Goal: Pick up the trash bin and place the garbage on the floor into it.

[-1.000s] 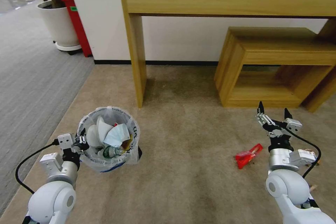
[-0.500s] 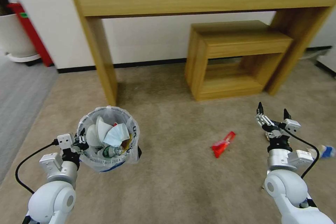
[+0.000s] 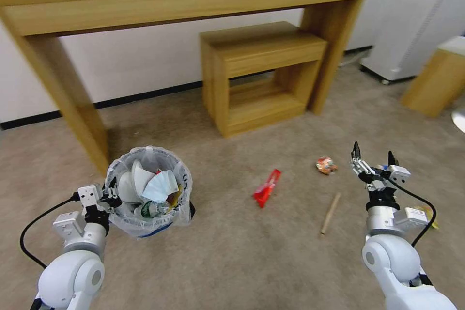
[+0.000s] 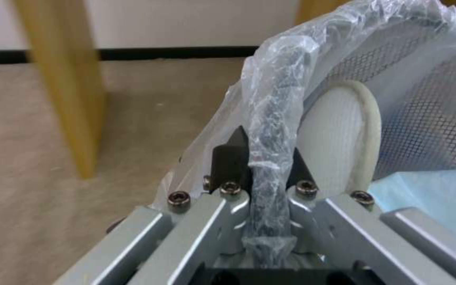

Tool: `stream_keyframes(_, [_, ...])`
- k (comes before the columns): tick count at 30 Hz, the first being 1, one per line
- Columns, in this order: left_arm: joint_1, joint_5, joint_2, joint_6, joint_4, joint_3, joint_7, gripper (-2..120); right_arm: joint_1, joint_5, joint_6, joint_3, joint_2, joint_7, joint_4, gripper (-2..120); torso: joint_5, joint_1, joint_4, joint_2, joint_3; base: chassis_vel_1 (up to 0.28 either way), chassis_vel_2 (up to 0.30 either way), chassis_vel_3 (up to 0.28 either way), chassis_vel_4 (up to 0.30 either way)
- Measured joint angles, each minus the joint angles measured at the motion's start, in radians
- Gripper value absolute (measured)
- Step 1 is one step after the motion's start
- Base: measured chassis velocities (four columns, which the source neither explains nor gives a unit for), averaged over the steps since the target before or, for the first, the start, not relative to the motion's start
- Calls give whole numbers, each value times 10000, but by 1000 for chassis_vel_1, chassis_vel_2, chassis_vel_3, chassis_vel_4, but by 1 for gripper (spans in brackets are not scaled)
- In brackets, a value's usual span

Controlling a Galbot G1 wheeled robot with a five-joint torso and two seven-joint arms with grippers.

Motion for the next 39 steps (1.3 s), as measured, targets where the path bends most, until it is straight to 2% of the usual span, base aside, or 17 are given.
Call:
stream_keyframes(12, [-41, -18, 24, -38, 40, -27, 3, 2, 82, -95, 75, -104, 42, -58, -110, 100, -1, 0, -5, 0, -1, -103, -110, -103, -96])
stream_keyframes(17, [-60, -58, 63, -46, 68, -73, -34, 2, 92, -125, 101, -151, 30, -80, -135, 100, 0, 0, 6, 0, -1, 0, 0, 0, 0])
stream_keyframes(39, [-63, -106, 134, -140, 43, -116, -51, 2, 117, -276, 150, -270, 92, -99, -155, 100, 0, -1, 1, 3, -1, 0, 0, 0, 0])
